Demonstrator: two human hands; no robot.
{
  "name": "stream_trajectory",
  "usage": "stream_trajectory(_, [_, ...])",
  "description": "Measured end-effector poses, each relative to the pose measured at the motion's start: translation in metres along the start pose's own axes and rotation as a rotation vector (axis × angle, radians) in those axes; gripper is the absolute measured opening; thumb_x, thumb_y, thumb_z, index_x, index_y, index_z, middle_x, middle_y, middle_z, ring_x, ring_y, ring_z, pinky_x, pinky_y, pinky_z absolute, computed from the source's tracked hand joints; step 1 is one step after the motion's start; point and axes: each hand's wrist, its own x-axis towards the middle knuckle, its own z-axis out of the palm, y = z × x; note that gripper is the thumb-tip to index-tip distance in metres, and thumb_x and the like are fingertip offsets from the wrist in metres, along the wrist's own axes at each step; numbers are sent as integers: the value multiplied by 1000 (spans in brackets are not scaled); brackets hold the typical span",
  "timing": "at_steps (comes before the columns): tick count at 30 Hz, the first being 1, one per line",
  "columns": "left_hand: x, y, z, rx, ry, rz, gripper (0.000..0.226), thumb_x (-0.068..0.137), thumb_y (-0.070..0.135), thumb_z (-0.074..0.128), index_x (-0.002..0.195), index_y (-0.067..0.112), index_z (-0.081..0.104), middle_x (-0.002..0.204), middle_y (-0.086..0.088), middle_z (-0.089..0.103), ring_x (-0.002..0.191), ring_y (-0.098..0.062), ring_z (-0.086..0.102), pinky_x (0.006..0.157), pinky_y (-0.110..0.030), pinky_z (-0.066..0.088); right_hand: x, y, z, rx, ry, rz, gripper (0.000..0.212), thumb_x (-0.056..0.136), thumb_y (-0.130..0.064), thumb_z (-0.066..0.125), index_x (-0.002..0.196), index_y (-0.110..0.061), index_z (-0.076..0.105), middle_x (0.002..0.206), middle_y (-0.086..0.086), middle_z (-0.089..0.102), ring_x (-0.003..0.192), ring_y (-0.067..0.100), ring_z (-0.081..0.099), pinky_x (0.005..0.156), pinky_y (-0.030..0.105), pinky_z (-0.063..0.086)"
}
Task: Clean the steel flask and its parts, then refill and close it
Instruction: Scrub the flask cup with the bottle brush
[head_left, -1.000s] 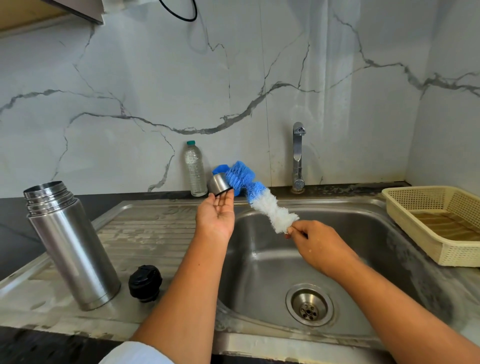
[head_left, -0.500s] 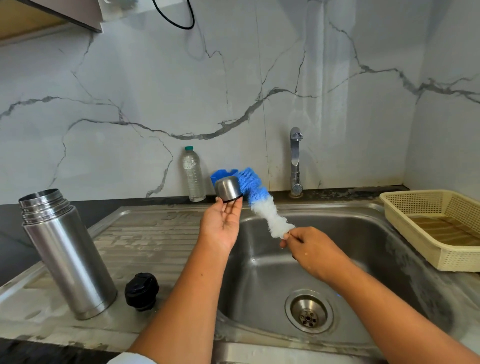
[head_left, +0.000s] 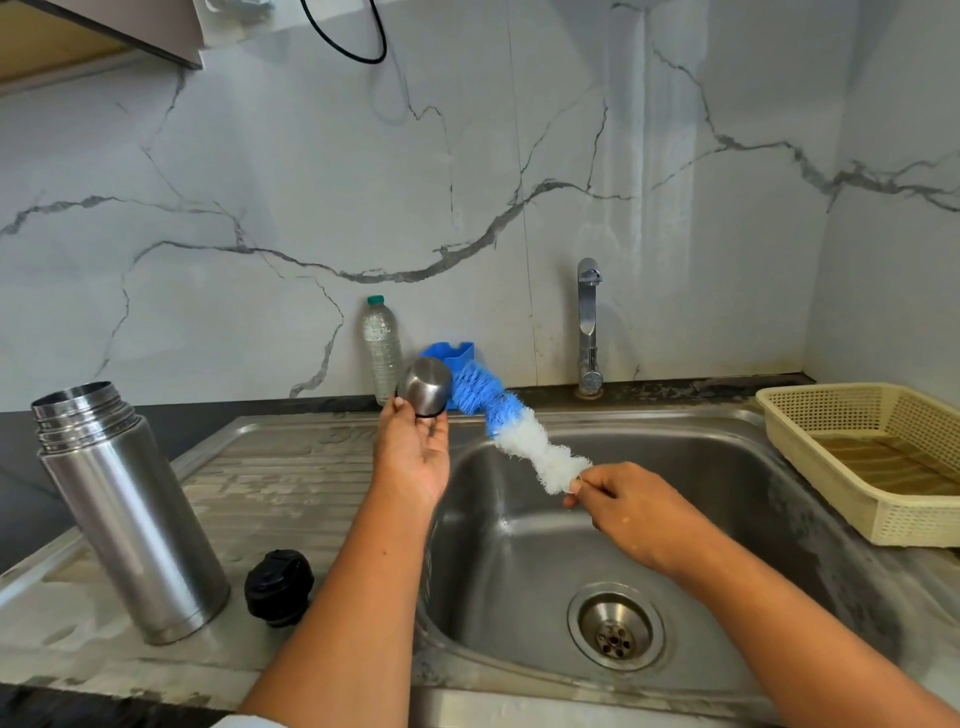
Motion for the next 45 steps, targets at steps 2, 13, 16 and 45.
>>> stream_trajectory(2, [-4, -9, 2, 82, -28, -12, 33, 110, 12, 45, 142, 16, 53, 136, -14, 65, 110, -22, 69, 106, -38, 51, 2, 0, 2, 5, 19, 20, 29, 106, -34, 46, 92, -28, 71, 60, -8, 55, 53, 8, 46, 55, 24, 39])
stream_trajectory(13, [-4, -14, 6, 321, -71, 18, 33, 112, 16, 41, 143, 17, 52, 139, -10, 60, 124, -24, 62, 106, -38, 49, 2, 1, -6, 35, 102, 14, 25, 106, -33, 47, 98, -28, 70, 66, -6, 59, 49, 5, 46, 46, 18, 37])
stream_trajectory(16, [4, -7, 3, 342, 3, 119, 32, 112, 16, 40, 141, 17, 53, 137, -6, 58, 123, -21, 60, 108, -36, 48, -1, 3, -10, -3, 87, 13, 24, 105, -35, 48, 98, -30, 70, 70, -4, 62, 54, 6, 49, 50, 20, 39])
stream_trajectory(45, [-5, 0, 0, 249, -113, 40, 16, 111, 27, 43, 114, 19, 57, 129, -18, 63, 115, -31, 65, 92, -47, 54, -3, 1, -10, -5, 49, -38, 24, 106, -36, 48, 100, -32, 70, 67, -5, 58, 52, 6, 44, 50, 20, 38])
